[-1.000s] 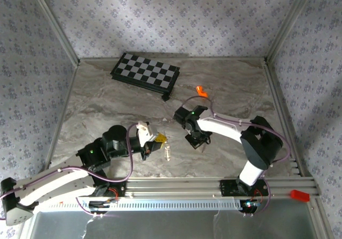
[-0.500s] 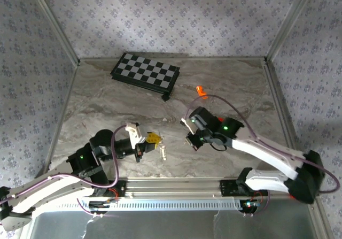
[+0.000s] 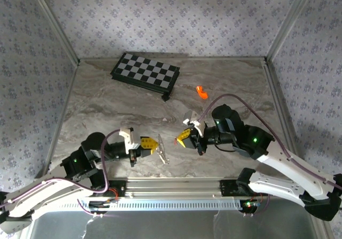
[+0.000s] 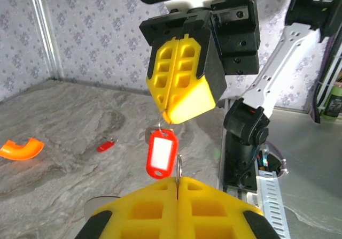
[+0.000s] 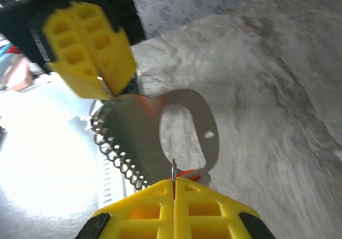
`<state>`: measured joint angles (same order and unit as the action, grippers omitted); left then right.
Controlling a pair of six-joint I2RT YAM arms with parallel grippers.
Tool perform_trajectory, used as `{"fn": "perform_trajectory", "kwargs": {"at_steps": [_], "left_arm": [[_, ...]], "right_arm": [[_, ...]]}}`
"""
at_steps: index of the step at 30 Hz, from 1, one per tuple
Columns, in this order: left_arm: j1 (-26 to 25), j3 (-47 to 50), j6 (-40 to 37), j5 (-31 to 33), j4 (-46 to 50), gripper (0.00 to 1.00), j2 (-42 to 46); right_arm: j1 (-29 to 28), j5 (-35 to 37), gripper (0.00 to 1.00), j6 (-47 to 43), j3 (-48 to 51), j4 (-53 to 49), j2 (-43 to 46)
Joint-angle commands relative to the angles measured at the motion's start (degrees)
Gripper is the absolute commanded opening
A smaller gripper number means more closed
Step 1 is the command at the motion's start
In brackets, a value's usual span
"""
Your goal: Put the keys on the keyring
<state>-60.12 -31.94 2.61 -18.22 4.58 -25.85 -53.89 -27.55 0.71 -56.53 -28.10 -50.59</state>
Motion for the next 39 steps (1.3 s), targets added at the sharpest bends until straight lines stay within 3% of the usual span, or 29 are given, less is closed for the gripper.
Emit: {"fn": "perform_trajectory", "kwargs": {"at_steps": [1,7,13,25,39], "left_arm": [[-0.39,-3.41,-1.24,-2.99,-0.16,0.0,1.9],[-0.42,-4.69,-2.09,-2.43,1.13,0.0,2.03],[-0.44,-4.19,-2.26,-2.96,-1.09,0.0,0.88],[-0.43,-4.53,-2.55,-2.69,-3.23,0.0,-1.18],[-0.44,-4.43,-2.08,-4.27,-3.97,0.0,-2.02]], "right_arm": [[-1.08,-5.49,0.0,-4.26,-4.83,-0.38,-0.75],[-1.56,-8.04,0.0,-6.32,-9.27,-2.56,-4.38],[-3.69,-3.35,0.0,-7.99,-13.9,-7.97,-8.1],[-8.32,1.48,0.0,-8.22,-14.04,-6.55,-7.94],[-9.7,5.28,0.0,-7.57,-13.51,-3.5,-7.95]]}}
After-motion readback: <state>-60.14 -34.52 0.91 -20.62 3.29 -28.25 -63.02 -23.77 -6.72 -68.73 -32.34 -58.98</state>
